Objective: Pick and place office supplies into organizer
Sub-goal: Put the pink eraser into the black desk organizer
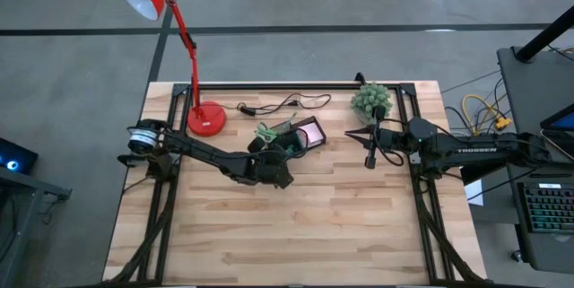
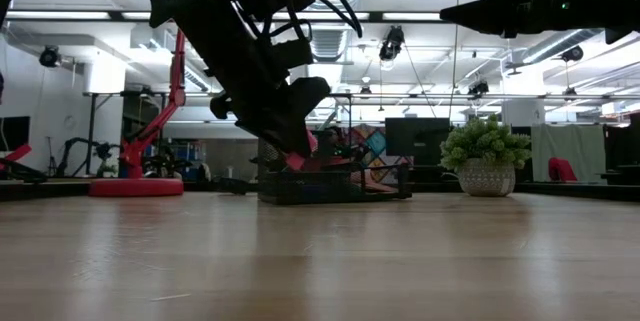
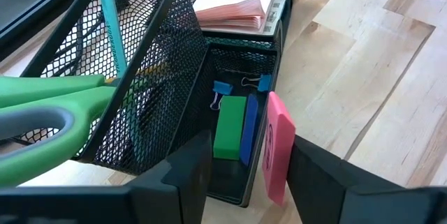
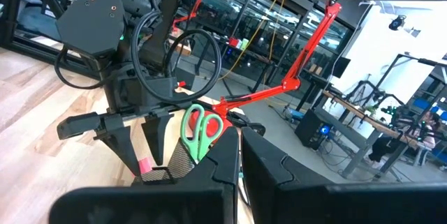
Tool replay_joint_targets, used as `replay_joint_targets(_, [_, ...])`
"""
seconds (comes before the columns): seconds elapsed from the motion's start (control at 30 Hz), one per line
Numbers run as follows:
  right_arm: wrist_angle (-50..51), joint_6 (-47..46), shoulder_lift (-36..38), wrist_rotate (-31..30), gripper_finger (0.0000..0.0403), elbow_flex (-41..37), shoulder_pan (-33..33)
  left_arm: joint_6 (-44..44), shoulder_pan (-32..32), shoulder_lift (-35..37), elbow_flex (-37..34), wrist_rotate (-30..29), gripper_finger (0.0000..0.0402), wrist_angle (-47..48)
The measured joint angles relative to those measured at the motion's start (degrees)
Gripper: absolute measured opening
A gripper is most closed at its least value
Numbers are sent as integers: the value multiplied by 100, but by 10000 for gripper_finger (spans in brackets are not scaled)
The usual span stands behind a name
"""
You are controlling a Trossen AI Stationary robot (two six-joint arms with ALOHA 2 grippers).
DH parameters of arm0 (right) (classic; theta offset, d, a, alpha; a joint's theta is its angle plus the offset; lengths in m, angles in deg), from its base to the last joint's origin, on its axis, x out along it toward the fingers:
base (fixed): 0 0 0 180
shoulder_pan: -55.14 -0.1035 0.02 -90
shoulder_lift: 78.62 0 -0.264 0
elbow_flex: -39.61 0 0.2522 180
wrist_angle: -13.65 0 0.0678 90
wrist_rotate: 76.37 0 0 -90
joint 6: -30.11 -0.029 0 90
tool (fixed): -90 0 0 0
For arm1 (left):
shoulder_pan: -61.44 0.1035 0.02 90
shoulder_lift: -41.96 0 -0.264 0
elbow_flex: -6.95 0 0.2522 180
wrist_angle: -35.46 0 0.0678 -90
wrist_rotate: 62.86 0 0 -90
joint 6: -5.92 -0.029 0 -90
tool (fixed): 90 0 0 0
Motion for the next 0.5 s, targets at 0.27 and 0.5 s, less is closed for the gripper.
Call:
replay_joint_targets(0.27, [0,-1,0,1,8,0,0,4,-11,-2,138,-4,157,-5])
replay_joint_targets(0.5, [0,-1,0,2,8,0,0,-2,-11,-2,243,-2,157,-7])
